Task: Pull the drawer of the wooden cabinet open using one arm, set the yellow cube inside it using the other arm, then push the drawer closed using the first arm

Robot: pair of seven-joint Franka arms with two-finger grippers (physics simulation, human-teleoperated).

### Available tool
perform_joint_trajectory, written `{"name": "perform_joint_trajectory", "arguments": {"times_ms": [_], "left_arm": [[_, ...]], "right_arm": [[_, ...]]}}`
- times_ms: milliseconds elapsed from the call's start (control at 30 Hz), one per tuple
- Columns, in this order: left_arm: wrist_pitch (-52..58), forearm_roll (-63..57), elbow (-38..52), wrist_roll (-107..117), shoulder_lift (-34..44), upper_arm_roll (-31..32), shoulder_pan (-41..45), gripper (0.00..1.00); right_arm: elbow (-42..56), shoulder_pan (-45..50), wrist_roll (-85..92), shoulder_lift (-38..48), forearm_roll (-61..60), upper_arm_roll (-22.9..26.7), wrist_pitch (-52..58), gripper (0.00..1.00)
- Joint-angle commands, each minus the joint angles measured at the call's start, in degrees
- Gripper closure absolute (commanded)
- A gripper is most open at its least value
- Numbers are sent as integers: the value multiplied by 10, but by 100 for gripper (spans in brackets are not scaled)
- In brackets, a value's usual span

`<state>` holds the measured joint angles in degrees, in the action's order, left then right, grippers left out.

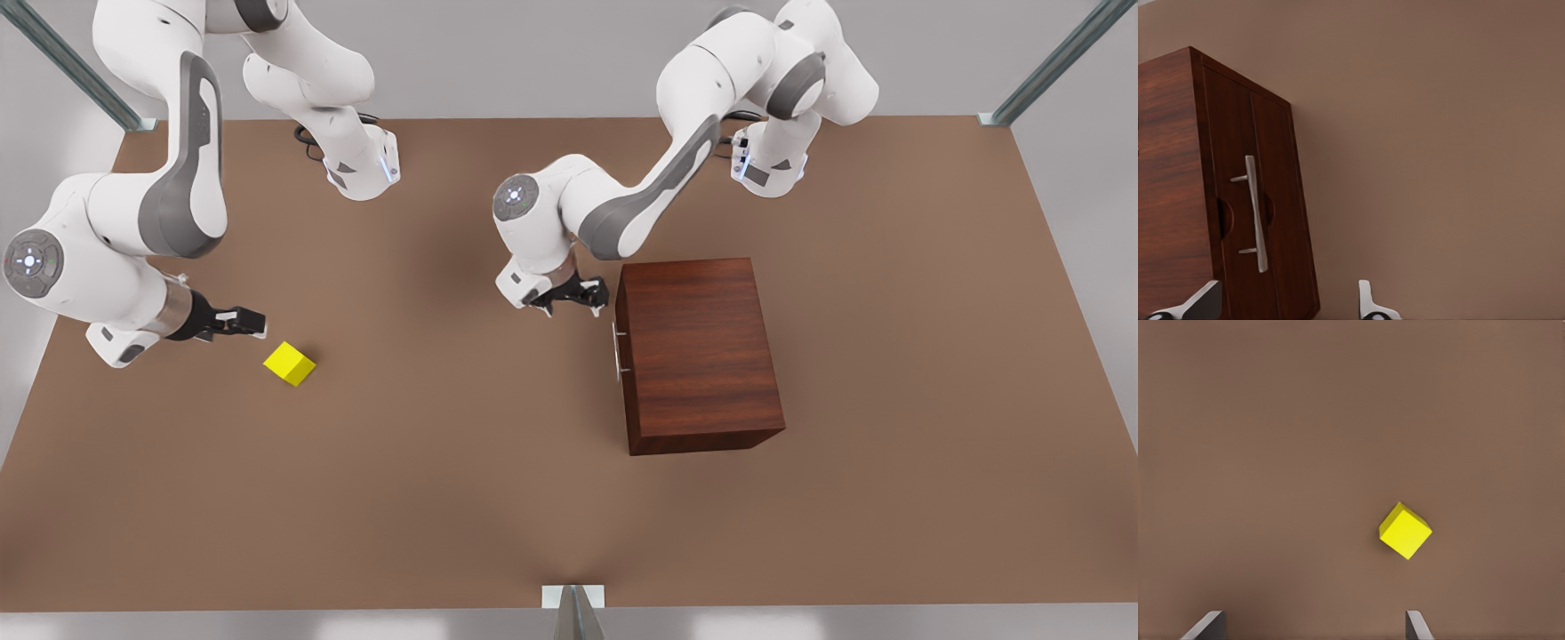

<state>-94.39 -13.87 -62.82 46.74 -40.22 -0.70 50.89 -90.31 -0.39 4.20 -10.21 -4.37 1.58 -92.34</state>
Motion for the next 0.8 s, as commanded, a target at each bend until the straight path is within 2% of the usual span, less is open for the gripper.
{"name": "perform_joint_trajectory", "arguments": {"times_ms": [0,100,300,467,767], "left_arm": [[22,-25,-1,351,-7,0,1,0],[47,-24,-4,353,-12,0,4,0],[22,-58,9,311,-46,-5,5,0],[11,-75,97,245,-114,-19,4,0],[17,-77,102,89,-133,-63,4,0]], "right_arm": [[0,1,1,1,0,0,1,0],[0,2,1,0,2,0,1,0],[0,2,2,-1,1,0,1,0],[0,2,2,-1,0,0,1,0],[0,2,1,-3,1,0,1,0]]}}
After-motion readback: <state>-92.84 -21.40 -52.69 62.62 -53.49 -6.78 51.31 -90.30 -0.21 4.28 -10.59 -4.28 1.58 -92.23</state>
